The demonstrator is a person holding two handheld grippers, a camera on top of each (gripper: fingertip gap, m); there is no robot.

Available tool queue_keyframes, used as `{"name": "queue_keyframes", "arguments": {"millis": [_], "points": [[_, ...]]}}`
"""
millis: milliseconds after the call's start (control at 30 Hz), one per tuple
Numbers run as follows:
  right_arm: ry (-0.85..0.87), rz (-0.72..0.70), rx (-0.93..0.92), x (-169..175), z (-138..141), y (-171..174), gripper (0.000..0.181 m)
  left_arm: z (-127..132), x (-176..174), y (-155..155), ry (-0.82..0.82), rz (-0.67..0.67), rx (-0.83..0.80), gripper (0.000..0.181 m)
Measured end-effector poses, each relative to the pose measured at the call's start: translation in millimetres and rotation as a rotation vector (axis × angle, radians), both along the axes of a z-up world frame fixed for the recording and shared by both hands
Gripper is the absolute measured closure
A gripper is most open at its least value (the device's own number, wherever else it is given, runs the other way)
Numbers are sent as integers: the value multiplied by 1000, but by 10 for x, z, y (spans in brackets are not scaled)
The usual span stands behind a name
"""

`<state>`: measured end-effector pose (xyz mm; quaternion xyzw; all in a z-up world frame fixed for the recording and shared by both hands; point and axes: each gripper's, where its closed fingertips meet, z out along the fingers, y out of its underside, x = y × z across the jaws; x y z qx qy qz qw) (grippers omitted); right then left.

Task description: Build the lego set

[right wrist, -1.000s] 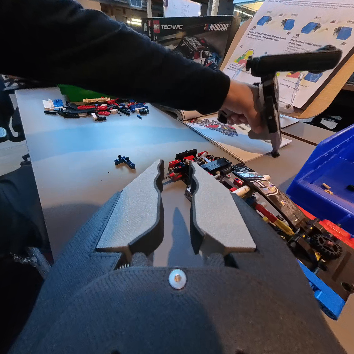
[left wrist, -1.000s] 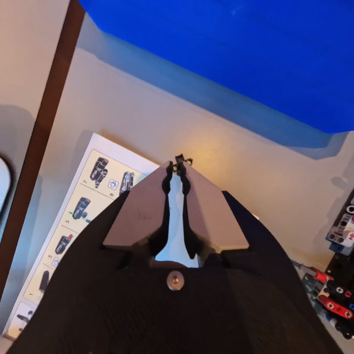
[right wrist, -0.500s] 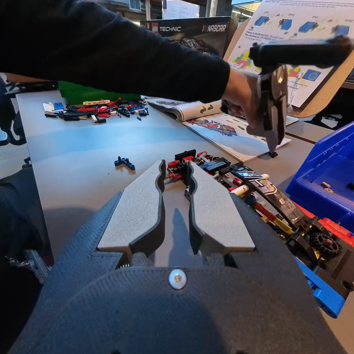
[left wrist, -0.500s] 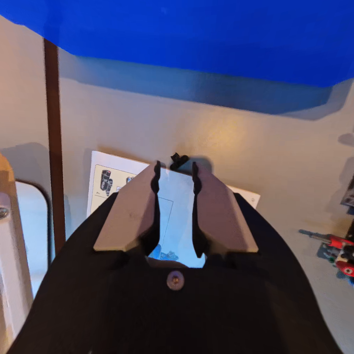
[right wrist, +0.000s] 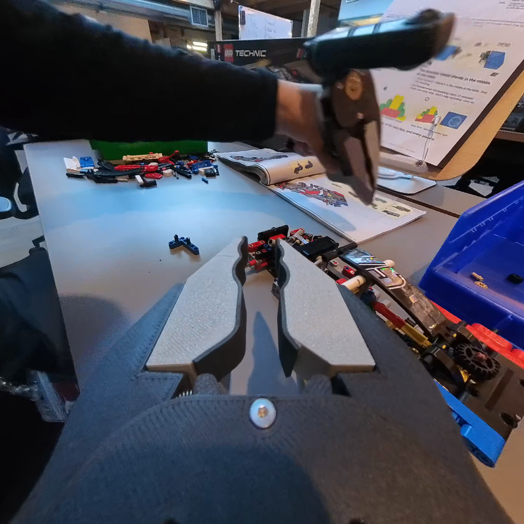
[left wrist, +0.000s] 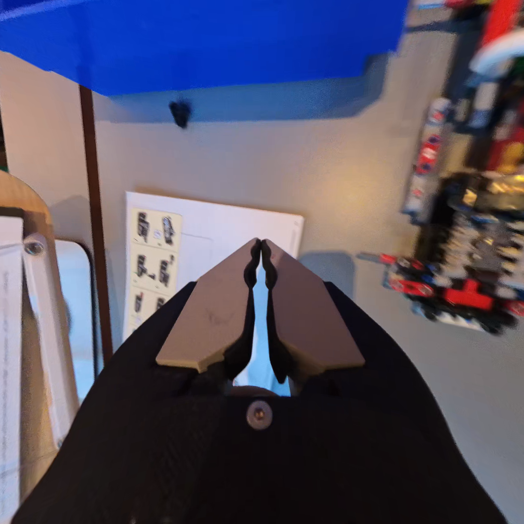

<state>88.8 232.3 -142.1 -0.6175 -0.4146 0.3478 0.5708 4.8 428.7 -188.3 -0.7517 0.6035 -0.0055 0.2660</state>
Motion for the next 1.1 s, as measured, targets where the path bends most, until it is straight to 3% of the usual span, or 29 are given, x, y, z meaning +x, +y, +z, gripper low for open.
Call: {"name": "queue_keyframes", "arguments": {"millis": [133,233,333,400,467,600,667,767,933,1100], "points": [[15,-19,-13,25,10,34,166,-6,-228,-497,-9,10,-2,181],[51,-39,-10,74,56,53,167,-49,-333,-556,-27,51,9,181],[69,-54,-8,110,80,72,167,-26,-255,-352,-105,111,19,181],[71,-54,-10,112,81,74,167,53,-77,-46,-201,155,46,156],[63,-53,-11,104,70,77,167,53,163,290,-268,165,28,151],[54,-41,-1,87,65,57,167,-219,519,975,-234,173,-39,147],[61,-31,0,87,73,48,167,-344,630,1183,-202,157,-67,136],[80,-9,-9,85,93,32,166,-419,764,1327,-200,121,-98,128],[96,21,-19,70,108,11,166,-514,945,1388,-267,103,-175,168],[101,20,-18,77,116,12,166,-505,830,1293,-241,111,-160,169]]}}
